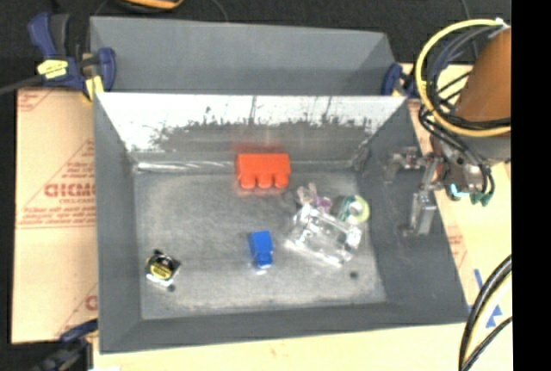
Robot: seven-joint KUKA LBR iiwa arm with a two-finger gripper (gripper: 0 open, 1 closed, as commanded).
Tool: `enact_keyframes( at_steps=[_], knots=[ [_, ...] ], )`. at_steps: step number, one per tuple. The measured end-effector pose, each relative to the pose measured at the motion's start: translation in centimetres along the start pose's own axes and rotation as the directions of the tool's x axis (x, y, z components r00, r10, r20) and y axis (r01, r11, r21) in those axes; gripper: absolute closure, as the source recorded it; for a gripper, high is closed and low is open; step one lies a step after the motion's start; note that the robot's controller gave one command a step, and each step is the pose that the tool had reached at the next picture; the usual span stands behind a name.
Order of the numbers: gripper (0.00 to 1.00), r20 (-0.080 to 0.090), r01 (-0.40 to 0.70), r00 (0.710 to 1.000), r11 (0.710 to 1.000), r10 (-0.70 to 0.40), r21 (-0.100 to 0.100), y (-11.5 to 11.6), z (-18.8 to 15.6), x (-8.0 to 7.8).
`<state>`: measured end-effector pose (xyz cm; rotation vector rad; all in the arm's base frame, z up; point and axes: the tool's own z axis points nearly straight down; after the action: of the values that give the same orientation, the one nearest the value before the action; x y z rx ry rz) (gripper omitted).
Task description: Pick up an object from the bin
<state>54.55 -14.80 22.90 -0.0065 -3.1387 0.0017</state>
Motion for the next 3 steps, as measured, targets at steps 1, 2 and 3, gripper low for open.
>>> enact_keyframes(
  at_steps=[1,2,3],
  knots=[
    [0.0,0.001,0.133,0.991,0.991,-0.133,-0.001,0.59,14.42,-1.28],
    [1.0,0.007,0.136,0.991,0.991,-0.136,0.003,0.5,14.01,-1.46],
    [0.0,0.007,0.137,0.99,0.991,-0.137,0.002,0.51,14.02,-1.44]
  ],
)
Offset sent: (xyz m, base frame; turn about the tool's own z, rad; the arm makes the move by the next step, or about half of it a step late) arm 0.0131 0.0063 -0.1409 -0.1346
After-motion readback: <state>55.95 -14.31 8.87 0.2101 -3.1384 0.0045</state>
